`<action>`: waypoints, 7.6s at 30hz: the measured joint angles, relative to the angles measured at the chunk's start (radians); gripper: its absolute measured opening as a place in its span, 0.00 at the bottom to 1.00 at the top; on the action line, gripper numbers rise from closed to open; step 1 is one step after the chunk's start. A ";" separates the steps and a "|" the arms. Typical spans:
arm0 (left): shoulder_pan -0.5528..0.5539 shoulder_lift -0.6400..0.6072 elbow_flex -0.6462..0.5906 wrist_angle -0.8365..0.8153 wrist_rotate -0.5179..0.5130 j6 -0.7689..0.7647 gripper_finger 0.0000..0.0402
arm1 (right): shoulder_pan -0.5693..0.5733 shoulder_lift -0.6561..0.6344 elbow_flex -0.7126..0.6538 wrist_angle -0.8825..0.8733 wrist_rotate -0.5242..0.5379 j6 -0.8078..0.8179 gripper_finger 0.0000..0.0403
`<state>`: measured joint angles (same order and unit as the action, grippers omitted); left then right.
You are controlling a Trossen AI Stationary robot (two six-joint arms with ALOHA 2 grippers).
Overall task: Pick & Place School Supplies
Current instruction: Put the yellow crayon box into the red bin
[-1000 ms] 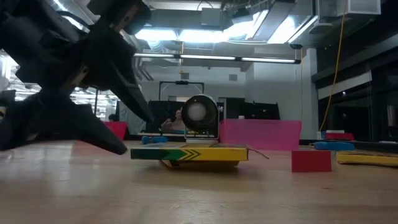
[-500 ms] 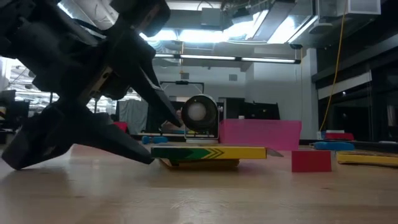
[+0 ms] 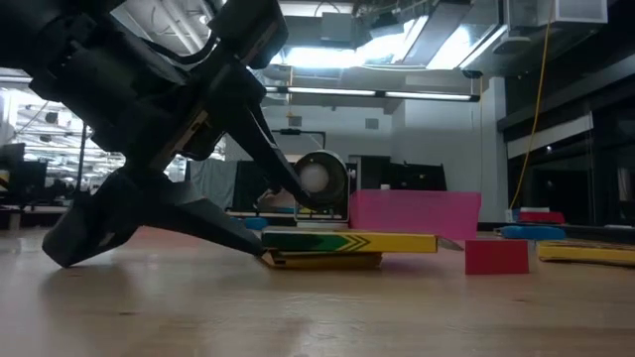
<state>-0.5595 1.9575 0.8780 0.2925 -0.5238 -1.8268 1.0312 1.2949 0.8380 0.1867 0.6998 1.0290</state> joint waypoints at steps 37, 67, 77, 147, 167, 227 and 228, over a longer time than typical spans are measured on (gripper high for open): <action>-0.076 0.006 -0.006 0.025 -0.189 -0.124 0.00 | 0.001 0.000 0.000 0.004 0.026 -0.016 0.13; -0.050 -0.251 -0.009 -0.134 -0.591 0.041 0.00 | 0.000 0.000 0.000 0.014 0.056 -0.048 0.13; -0.006 -0.377 -0.007 -0.370 -0.315 0.058 0.00 | 0.000 0.000 0.000 0.015 0.101 -0.049 0.13; 0.031 -0.301 -0.005 -0.575 0.108 -0.063 0.00 | -0.669 0.350 0.000 0.143 -0.746 0.120 0.47; 0.086 -0.298 -0.005 -0.562 0.132 -0.019 0.00 | -0.755 0.516 0.031 0.128 -0.776 0.161 0.51; 0.106 -0.223 -0.008 -0.518 0.170 0.013 0.00 | -0.813 0.829 0.488 -0.236 -0.872 -0.056 0.23; 0.101 -0.225 -0.008 -0.518 0.169 0.013 0.00 | -0.813 0.829 0.488 -0.231 -0.872 -0.059 0.18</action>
<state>-0.4588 1.7323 0.8703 -0.2250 -0.3551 -1.8140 0.2180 2.1239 1.3262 -0.0441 -0.1722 0.9700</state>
